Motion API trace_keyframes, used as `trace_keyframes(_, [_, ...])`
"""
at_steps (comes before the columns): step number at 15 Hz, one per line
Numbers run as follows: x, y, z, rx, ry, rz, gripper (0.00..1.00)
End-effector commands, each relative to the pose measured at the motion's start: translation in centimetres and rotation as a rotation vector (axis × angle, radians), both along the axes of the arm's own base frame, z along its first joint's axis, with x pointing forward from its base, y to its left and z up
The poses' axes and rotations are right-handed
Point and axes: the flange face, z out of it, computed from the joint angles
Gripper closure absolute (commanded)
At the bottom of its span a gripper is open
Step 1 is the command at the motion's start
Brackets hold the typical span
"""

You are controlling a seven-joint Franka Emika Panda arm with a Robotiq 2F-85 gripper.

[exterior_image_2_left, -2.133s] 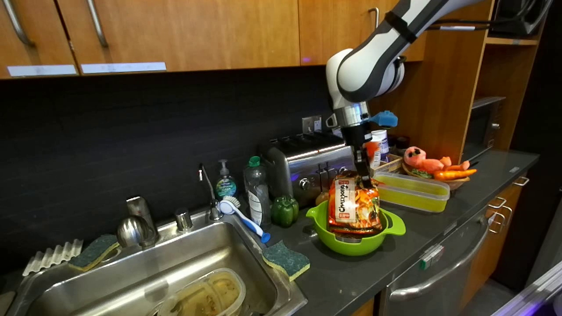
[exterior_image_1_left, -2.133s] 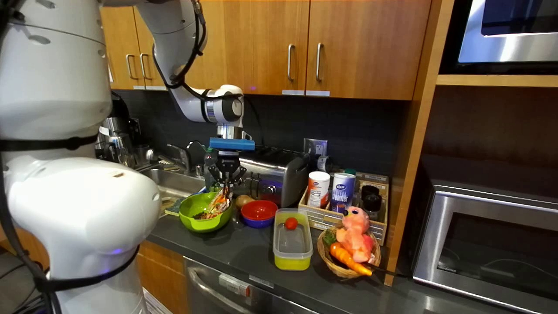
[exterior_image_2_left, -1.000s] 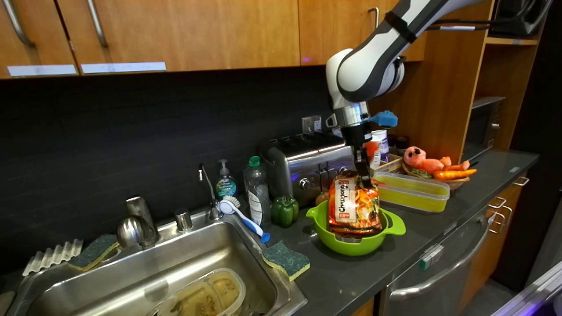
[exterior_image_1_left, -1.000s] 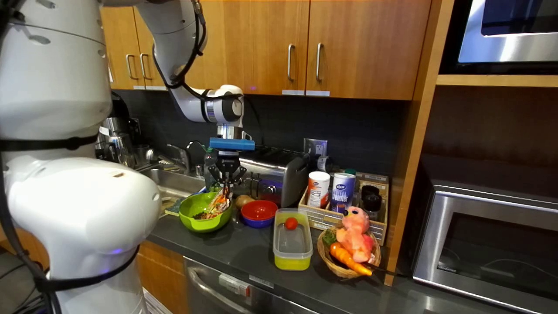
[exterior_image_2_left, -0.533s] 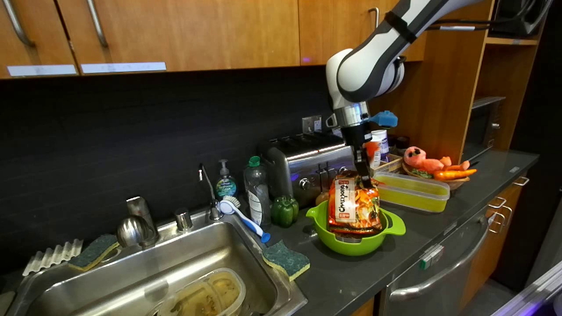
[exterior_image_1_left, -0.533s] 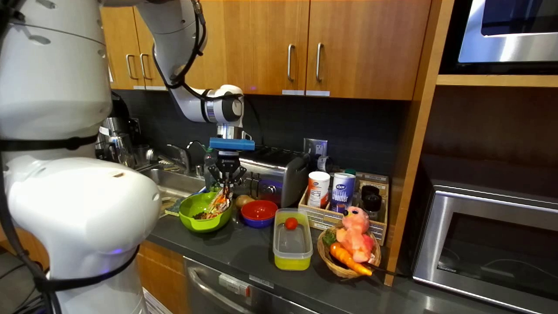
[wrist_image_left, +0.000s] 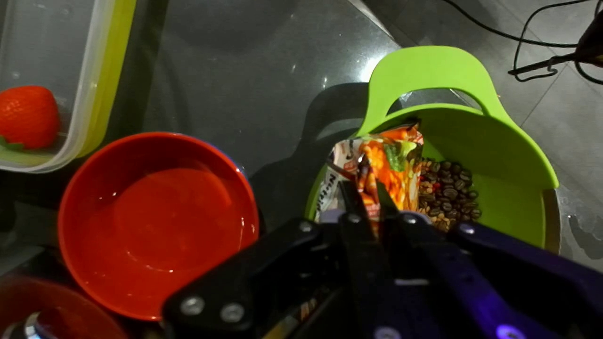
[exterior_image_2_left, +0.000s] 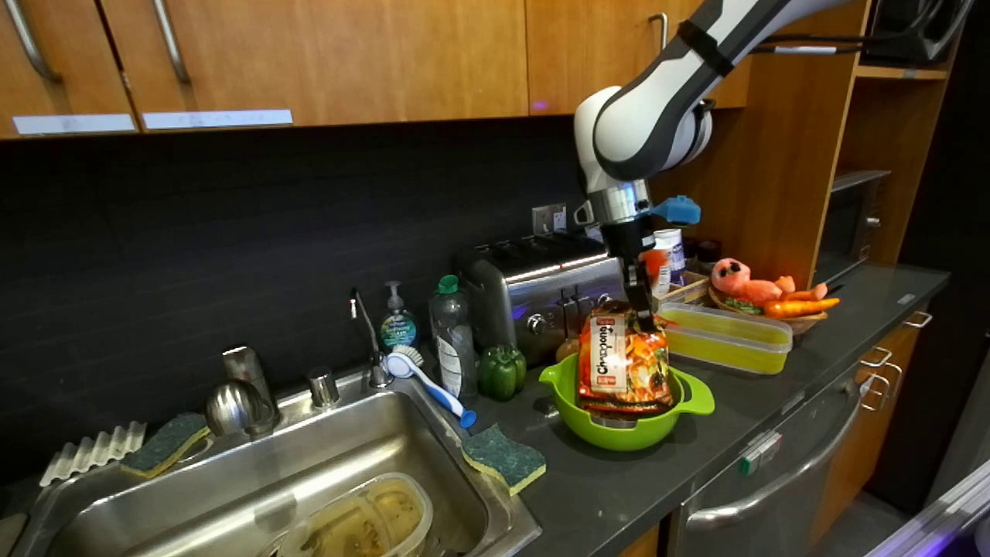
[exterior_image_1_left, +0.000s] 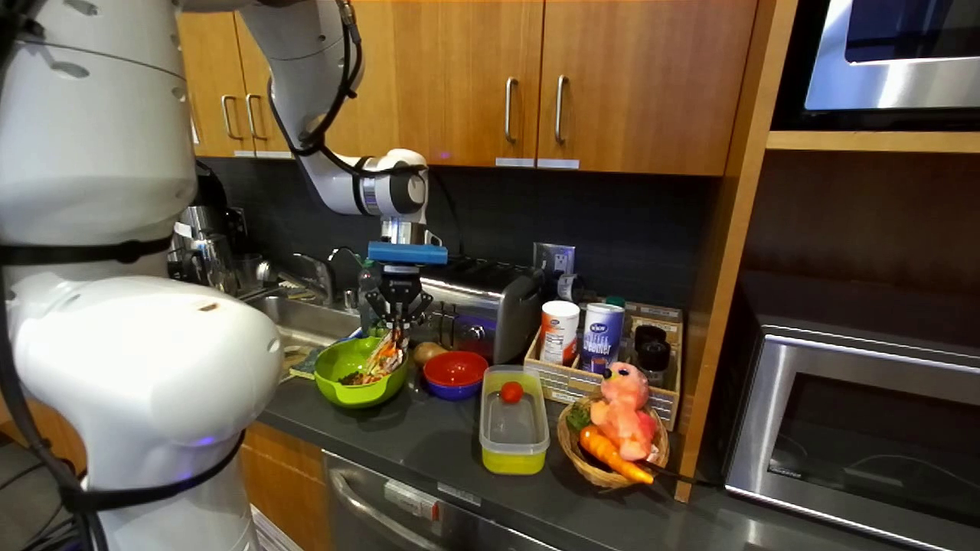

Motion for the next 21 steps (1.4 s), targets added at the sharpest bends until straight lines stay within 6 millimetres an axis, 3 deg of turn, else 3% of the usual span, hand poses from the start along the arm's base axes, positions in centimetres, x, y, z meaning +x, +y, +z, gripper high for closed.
trace_keyframes(1, [0.1, 0.2, -0.2, 0.003, 0.003, 0.001, 0.98])
trace_keyframes(3, [0.1, 0.3, -0.3, -0.002, -0.001, 0.006, 0.98])
trace_keyframes(4, [0.1, 0.4, -0.4, -0.005, -0.004, 0.007, 0.72])
trace_keyframes(11, [-0.2, 1.3, -0.3, -0.003, -0.016, 0.029, 0.28])
trace_keyframes(15, [-0.5, 3.4, 0.3, 0.015, -0.044, 0.083, 0.0])
trace_keyframes(21, [-1.0, 8.4, 0.5, 0.008, -0.116, 0.263, 0.0])
